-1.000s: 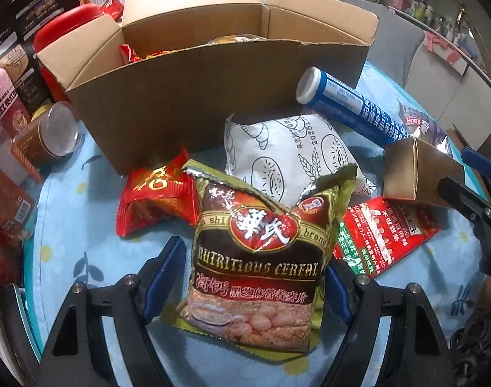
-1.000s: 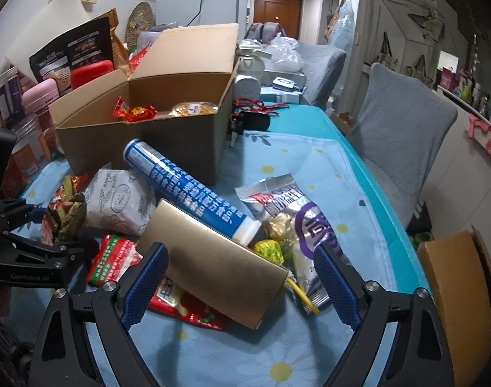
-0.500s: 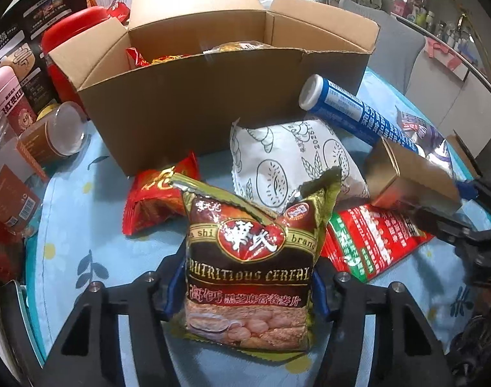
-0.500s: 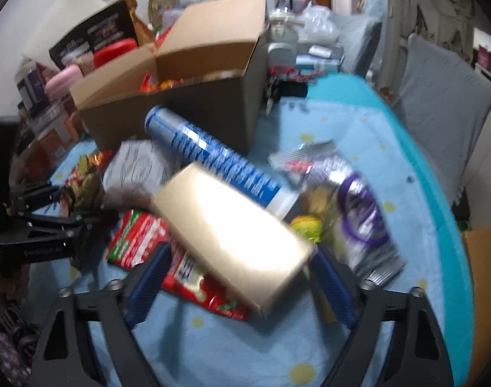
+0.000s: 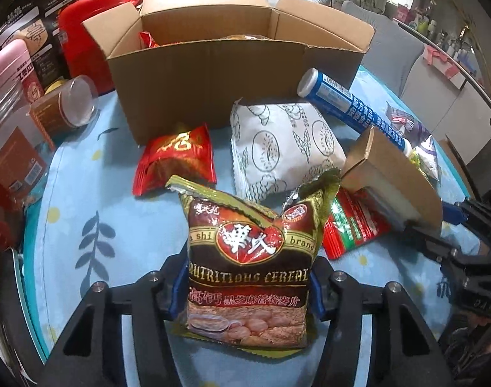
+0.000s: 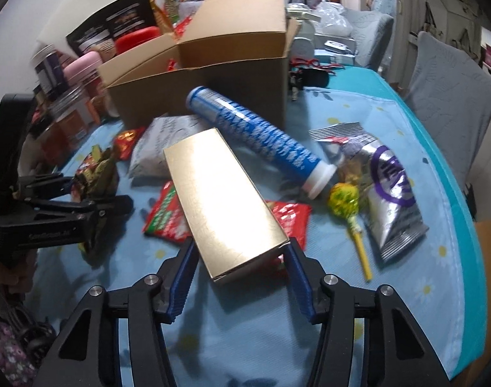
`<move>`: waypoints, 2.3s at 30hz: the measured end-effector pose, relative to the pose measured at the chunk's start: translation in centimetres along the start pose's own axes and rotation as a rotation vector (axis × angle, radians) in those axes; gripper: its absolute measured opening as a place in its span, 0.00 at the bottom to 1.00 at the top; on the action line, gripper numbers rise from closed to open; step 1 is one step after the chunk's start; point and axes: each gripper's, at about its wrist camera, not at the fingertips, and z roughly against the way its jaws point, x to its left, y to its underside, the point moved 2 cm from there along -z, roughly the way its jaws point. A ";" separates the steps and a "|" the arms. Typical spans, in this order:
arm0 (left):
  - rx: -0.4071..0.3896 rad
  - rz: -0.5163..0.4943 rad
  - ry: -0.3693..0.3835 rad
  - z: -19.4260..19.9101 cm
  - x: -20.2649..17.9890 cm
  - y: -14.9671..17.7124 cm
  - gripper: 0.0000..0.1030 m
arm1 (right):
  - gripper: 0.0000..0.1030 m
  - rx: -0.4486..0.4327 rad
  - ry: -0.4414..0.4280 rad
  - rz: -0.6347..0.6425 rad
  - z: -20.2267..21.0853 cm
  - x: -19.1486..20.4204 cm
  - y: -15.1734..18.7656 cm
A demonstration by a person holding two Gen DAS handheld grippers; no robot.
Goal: Organize snacks
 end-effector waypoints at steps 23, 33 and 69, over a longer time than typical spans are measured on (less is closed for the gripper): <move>-0.024 -0.008 -0.047 0.7 0.3 1.7 0.55 | 0.43 -0.024 0.001 0.050 -1.9 3.4 -1.7; -0.024 -0.010 -0.016 1.4 0.8 2.0 0.46 | 0.43 -0.014 0.000 0.027 -0.9 3.5 -0.4; -0.027 -0.060 0.069 1.8 -1.1 2.2 0.40 | 0.44 0.003 0.037 0.031 -0.2 4.3 2.0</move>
